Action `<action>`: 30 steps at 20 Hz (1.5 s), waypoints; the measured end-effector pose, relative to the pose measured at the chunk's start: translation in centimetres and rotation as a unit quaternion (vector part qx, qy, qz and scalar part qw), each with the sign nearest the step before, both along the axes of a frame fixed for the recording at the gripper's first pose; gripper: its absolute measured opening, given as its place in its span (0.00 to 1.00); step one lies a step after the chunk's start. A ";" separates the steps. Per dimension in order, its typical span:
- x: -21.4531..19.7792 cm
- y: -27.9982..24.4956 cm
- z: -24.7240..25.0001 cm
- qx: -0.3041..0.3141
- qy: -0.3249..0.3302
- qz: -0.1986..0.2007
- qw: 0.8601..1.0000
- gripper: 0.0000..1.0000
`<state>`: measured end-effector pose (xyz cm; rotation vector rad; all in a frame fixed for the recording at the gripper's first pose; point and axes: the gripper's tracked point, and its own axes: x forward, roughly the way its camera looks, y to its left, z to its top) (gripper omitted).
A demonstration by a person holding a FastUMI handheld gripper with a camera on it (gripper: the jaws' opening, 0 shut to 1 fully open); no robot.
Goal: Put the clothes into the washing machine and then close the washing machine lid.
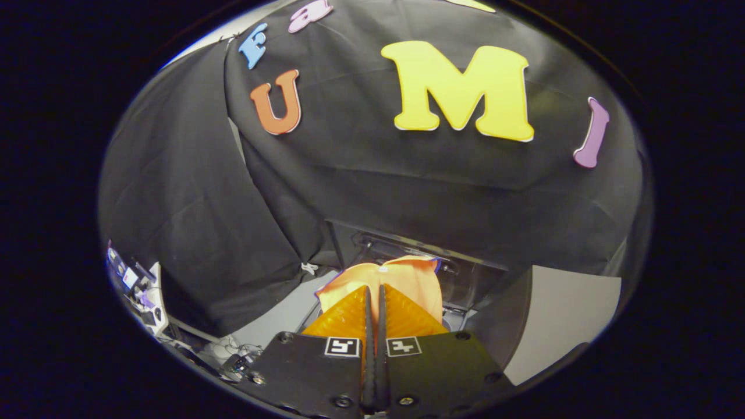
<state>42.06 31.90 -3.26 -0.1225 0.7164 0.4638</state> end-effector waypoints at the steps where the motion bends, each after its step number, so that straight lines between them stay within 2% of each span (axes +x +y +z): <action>1: 0.3 0.4 -0.7 -0.001 0.005 0.000 1.000 0.04; 22: 4.5 1.9 -15.9 -0.034 0.097 -0.028 0.994 0.04; 30: 5.2 2.2 -19.9 -0.041 0.113 -0.035 0.992 0.04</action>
